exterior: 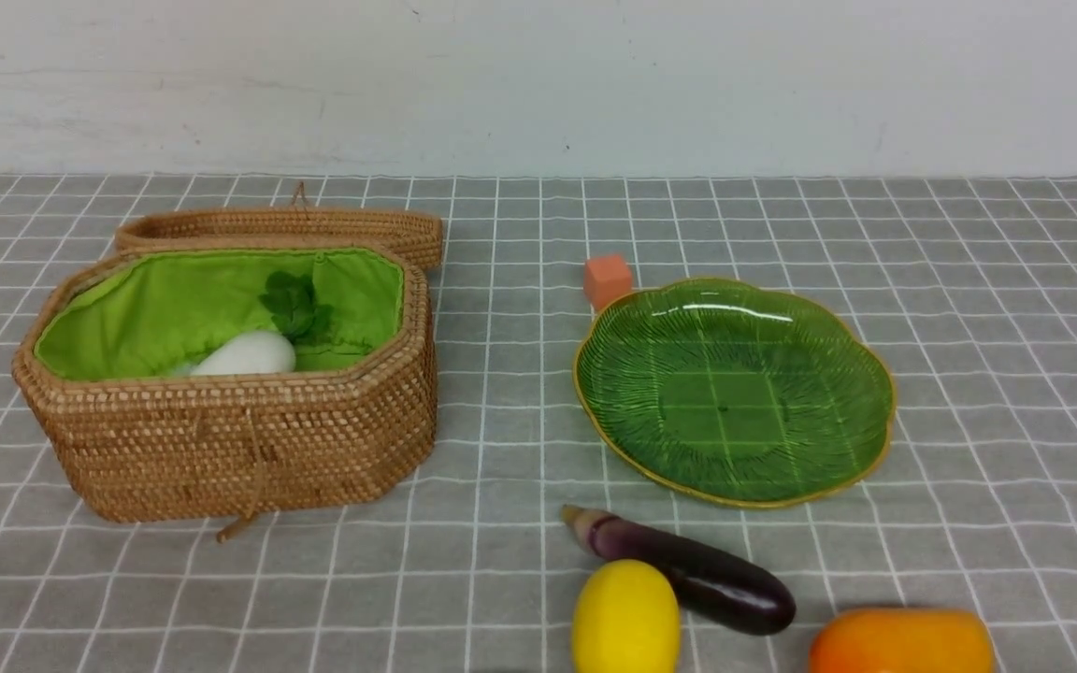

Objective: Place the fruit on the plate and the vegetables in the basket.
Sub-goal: Use the right arm to grab a mango and put it into the right plate

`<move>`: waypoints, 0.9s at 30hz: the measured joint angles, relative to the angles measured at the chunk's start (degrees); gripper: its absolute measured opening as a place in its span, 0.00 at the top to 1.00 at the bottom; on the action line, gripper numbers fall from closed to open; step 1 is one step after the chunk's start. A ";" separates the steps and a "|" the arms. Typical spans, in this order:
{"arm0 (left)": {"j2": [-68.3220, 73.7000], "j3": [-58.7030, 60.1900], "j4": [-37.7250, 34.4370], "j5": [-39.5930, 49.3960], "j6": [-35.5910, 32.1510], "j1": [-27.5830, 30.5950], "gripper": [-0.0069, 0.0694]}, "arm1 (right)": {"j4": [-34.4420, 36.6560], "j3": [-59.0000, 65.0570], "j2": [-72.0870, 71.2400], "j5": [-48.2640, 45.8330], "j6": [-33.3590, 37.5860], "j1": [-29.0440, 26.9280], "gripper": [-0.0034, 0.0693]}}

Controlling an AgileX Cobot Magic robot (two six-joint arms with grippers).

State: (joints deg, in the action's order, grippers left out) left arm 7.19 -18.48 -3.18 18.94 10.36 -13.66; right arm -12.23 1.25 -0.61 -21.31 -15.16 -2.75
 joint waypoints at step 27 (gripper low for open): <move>-7.69 20.13 0.31 2.70 -0.08 11.88 0.90 | 0.00 0.00 0.00 0.00 0.00 0.00 0.62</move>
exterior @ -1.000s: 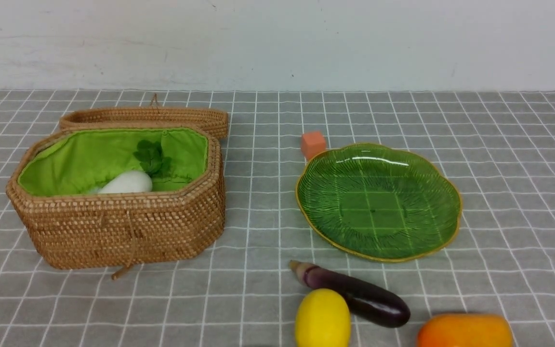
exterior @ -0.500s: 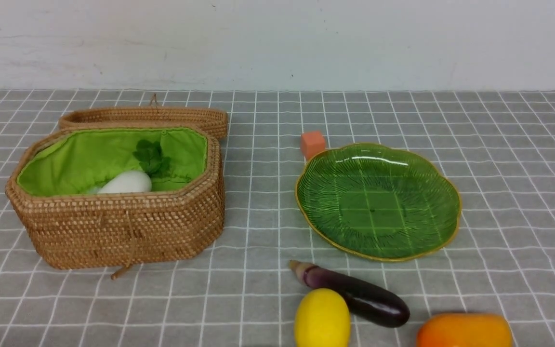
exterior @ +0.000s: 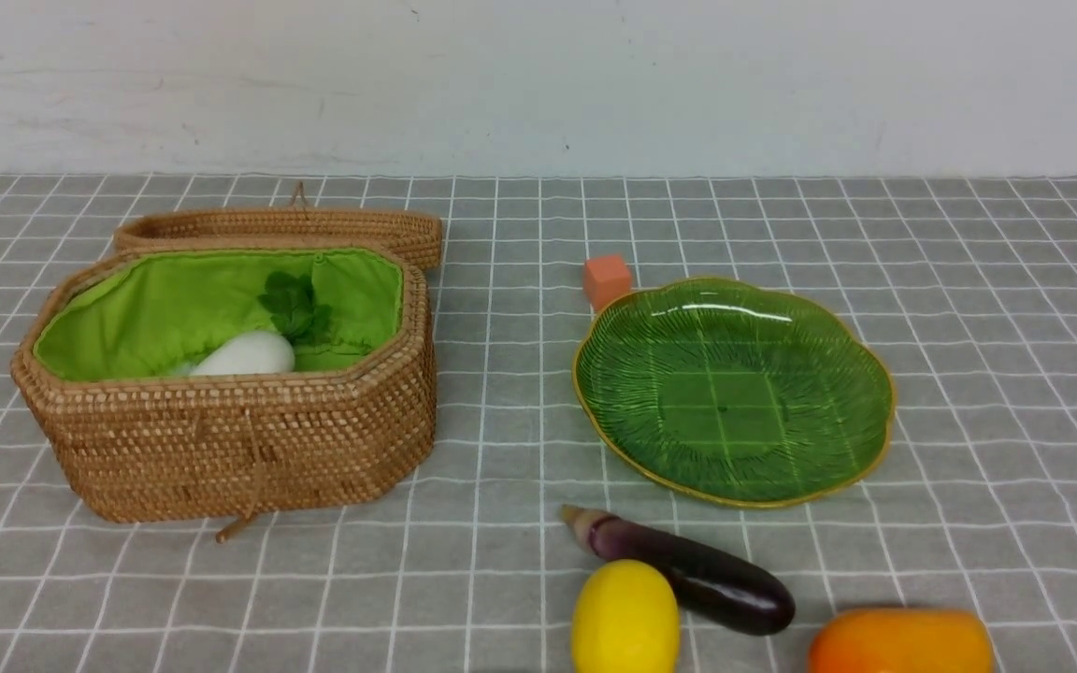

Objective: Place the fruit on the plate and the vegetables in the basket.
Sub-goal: Use the right arm to grab a mango and put it into the right plate

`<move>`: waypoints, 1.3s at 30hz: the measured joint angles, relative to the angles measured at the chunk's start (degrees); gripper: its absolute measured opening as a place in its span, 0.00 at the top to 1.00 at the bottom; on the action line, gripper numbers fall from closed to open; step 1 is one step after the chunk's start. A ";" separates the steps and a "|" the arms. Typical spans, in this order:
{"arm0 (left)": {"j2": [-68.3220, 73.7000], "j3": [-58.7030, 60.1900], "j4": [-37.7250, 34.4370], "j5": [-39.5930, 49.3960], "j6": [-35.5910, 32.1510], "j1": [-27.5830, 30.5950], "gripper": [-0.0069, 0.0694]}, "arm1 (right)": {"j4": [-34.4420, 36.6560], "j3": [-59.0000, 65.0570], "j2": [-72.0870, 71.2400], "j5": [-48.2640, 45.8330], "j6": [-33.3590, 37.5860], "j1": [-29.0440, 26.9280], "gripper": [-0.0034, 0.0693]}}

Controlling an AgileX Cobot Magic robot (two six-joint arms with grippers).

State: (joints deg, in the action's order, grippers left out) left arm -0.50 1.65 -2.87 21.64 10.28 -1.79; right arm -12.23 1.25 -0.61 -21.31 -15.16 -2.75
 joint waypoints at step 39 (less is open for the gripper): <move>0.00 0.00 0.00 0.00 0.05 0.00 0.86 | -2.01 -9.42 0.20 38.60 -28.18 0.00 0.62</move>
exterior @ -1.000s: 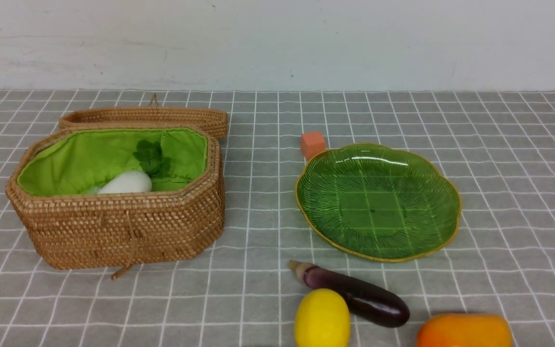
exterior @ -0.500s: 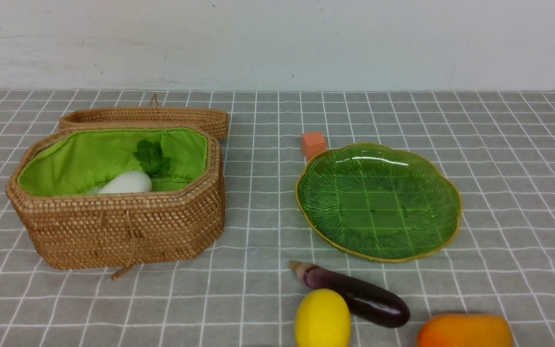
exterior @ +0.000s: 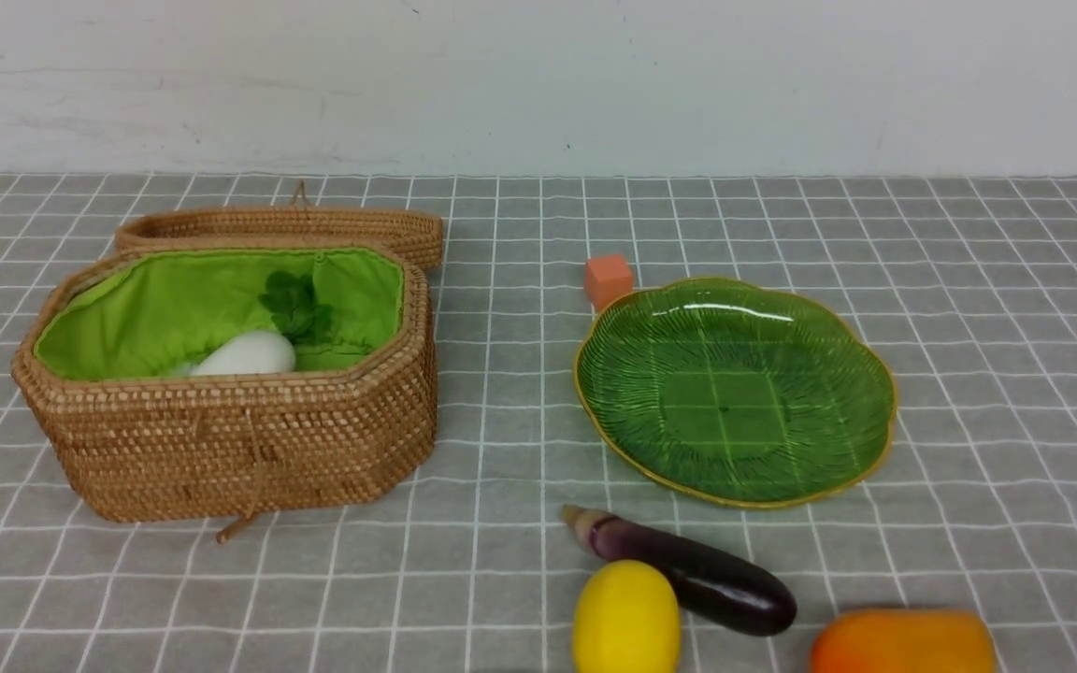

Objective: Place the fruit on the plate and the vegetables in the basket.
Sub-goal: Use the right arm to grab a mango and put it into the right plate

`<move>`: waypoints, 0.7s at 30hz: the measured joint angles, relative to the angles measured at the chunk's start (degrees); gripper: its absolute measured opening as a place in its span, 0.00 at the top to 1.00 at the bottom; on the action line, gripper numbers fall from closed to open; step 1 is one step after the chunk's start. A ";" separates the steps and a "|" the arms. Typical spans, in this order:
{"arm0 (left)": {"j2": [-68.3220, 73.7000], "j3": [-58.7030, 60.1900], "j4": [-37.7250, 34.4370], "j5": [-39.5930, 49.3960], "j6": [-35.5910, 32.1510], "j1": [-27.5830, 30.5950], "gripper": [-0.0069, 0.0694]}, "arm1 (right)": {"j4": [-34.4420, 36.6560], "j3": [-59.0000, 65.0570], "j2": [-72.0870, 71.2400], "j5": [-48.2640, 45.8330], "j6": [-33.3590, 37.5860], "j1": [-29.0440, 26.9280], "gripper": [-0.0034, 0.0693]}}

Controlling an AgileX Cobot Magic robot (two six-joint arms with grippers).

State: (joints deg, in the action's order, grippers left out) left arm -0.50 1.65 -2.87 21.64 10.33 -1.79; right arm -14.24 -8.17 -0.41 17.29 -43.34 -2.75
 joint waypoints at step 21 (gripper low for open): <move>0.00 0.00 0.08 0.01 0.06 0.00 0.84 | 10.39 -30.31 46.64 -58.43 30.17 3.91 0.63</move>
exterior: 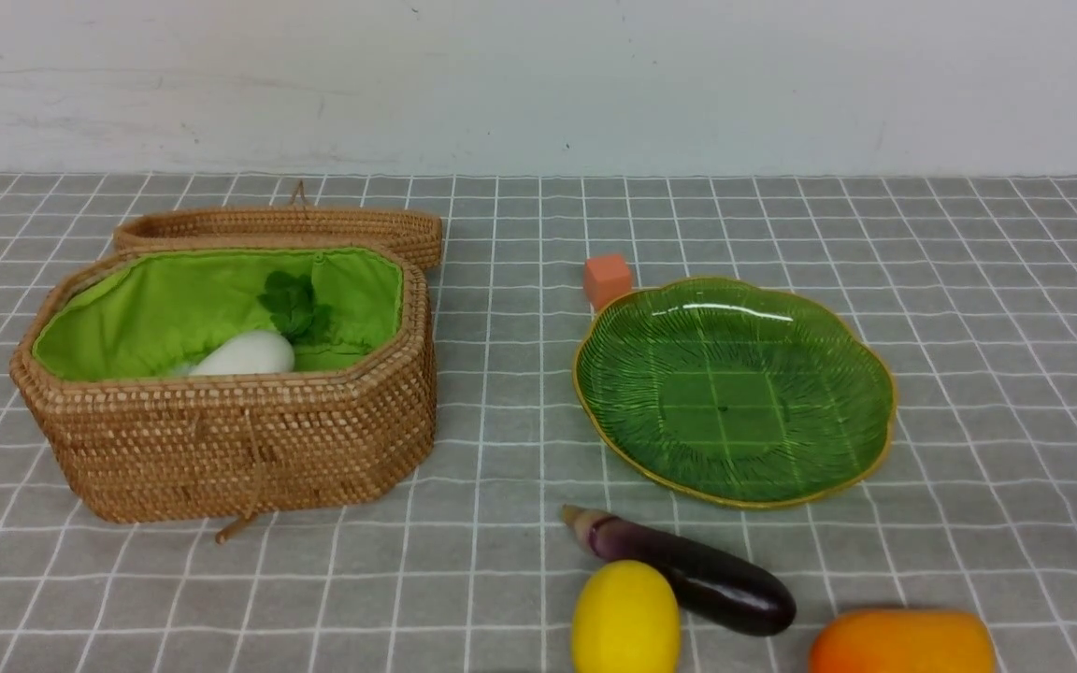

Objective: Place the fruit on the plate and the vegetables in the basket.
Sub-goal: Use the right arm to grab a mango and put it into the right plate

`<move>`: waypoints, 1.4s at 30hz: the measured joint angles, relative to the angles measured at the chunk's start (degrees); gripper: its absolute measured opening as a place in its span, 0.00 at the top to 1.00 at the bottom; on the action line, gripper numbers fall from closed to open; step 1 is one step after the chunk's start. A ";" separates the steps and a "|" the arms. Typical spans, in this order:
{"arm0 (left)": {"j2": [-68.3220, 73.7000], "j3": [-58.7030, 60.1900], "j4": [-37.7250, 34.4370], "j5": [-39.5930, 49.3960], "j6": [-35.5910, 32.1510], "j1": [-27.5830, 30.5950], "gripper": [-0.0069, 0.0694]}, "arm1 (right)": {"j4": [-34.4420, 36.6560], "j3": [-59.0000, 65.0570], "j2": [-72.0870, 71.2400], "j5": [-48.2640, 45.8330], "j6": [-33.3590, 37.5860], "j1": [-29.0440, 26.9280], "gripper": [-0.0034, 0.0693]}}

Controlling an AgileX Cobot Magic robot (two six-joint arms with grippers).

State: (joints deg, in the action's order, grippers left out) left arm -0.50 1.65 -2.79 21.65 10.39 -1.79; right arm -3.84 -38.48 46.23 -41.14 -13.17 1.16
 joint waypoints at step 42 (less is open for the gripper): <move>0.00 0.00 0.07 0.00 0.04 0.00 0.79 | 13.35 -13.00 37.04 -6.22 62.54 20.75 0.20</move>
State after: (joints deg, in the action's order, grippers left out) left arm -0.50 1.65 -2.73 21.65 10.44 -1.79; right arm 9.51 -51.49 83.27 -47.36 49.37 21.91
